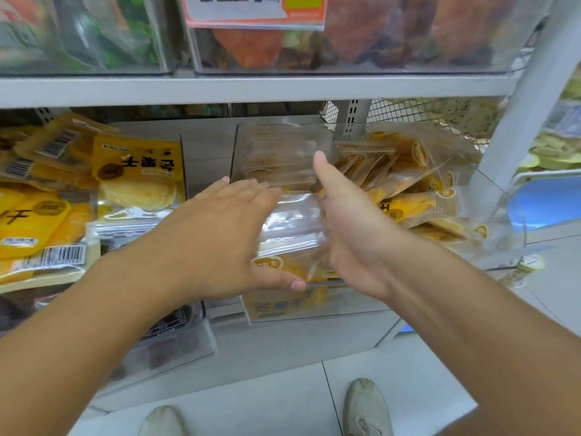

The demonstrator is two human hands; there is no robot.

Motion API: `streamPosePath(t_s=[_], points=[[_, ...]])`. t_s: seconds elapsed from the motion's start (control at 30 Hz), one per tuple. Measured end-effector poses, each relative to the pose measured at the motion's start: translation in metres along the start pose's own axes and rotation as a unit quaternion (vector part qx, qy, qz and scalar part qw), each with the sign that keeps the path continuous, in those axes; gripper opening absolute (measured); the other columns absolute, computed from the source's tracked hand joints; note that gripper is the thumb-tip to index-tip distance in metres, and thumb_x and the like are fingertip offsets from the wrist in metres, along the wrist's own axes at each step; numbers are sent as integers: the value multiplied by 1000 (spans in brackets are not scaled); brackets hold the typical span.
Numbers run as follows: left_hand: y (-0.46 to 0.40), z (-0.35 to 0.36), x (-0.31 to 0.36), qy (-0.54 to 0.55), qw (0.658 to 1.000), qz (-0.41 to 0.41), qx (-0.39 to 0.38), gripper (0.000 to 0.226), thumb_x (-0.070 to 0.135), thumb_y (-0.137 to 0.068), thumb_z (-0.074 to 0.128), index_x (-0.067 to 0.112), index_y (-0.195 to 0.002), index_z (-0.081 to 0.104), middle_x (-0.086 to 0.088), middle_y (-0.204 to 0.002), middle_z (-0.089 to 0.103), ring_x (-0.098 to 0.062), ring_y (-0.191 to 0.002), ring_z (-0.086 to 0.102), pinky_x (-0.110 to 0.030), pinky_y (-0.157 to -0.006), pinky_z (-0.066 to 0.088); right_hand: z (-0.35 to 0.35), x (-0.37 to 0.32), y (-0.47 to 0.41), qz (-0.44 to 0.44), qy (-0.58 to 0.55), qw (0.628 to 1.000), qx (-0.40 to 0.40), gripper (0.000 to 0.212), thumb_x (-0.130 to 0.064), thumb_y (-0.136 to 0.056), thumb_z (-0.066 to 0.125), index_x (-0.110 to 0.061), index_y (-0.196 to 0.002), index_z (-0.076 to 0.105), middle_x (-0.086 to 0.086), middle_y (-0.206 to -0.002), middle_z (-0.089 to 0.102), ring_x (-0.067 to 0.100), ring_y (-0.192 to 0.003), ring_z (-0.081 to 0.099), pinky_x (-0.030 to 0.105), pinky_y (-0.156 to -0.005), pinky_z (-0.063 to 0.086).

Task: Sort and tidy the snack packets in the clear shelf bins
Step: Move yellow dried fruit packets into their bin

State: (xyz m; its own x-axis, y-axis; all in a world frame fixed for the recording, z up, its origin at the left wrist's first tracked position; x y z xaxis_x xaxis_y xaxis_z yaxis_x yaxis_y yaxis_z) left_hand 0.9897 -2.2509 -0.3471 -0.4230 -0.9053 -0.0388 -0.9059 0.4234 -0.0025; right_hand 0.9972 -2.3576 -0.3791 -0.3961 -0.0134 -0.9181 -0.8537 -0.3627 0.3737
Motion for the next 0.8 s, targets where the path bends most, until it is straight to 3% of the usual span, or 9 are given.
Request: streamPosePath(t_s=[0.1, 0.23, 0.27, 0.33, 0.43, 0.53, 0.6, 0.73, 0.8], points=[[0, 4, -2, -20, 999, -22, -26, 139, 107, -50, 19, 24, -159, 1, 5, -168, 6, -11, -154, 6, -37, -124, 2, -3, 8, -7, 12, -26, 999, -32, 97, -87, -66, 55, -42, -150, 36, -4, -156, 41, 22, -146, 35, 55, -118, 27], [0, -4, 0, -14, 999, -40, -32, 144, 109, -44, 15, 25, -160, -6, 9, -168, 1, -6, -153, 4, -38, -124, 2, -21, -21, 11, -33, 117, 993, 4, 44, -56, -100, 46, -25, -129, 58, -1, -127, 66, 18, -114, 65, 39, -105, 49], [0, -11, 2, -13, 998, -46, -29, 144, 109, -45, 15, 25, -160, -5, 9, -168, 3, -6, -153, 6, -39, -124, 2, -30, -38, 17, -71, 267, 960, 53, 34, -43, -103, 48, -24, -127, 60, 1, -125, 66, 18, -110, 65, 35, -100, 51], [-1, -27, 13, -17, 999, -50, -14, 136, 106, -52, 13, 23, -160, 3, 8, -167, 11, -9, -152, 12, -41, -124, 6, -43, -77, 37, -181, 502, 832, 152, 25, -25, -101, 50, -27, -117, 68, -3, -112, 70, 16, -98, 67, 32, -83, 54], [-13, -43, 30, 49, 997, -62, -14, 103, 91, -76, 19, 24, -154, 28, 4, -160, 31, -16, -147, 29, -42, -121, 21, -68, -97, 47, -209, 639, 716, 189, 30, -19, -95, 53, -27, -118, 70, 0, -107, 71, 22, -104, 64, 31, -82, 48], [-59, -46, 37, 100, 992, -73, 3, 61, 54, -100, 34, 18, -149, 38, -5, -154, 40, -26, -141, 38, -46, -114, 34, -85, -97, 3, -147, 720, 668, 121, 39, -29, -96, 55, -21, -135, 58, 6, -130, 63, 28, -119, 56, 36, -96, 47], [-91, -35, 37, 105, 991, -82, -29, 57, 42, -101, 40, 20, -154, 32, -8, -159, 35, -30, -144, 35, -47, -116, 33, -86, -101, -31, -116, 742, 655, 82, 46, -43, -96, 52, -22, -137, 56, 6, -139, 58, 28, -126, 52, 37, -103, 44], [-121, -8, 21, 88, 984, -116, -101, 52, 49, -100, 48, 21, -144, 49, -7, -145, 51, -24, -121, 49, -36, -106, 39, -90, -103, -73, -58, 792, 607, 35, 75, -76, -80, 55, -32, -141, 50, -8, -131, 49, 23, -130, 43, 37, -108, 35], [-124, 5, 9, 80, 980, -135, -119, 52, 53, -97, 50, 24, -139, 54, -4, -147, 48, -23, -126, 46, -38, -108, 37, -85, -109, -83, -71, 806, 587, 23, 93, -82, -67, 65, -38, -145, 42, -5, -139, 48, 22, -130, 44, 37, -108, 37]])
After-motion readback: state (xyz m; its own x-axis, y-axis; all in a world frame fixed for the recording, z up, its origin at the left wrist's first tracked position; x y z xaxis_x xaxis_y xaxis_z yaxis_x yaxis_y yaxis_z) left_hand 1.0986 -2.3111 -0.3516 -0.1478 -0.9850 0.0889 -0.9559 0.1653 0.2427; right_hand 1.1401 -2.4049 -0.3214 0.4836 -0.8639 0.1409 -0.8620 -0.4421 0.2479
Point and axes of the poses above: each hand's wrist, its own y-axis away from the middle knuckle, its own z-axis out of the palm, x = y × z, the point moved 8 cm from there along -y, towards the middle knuckle
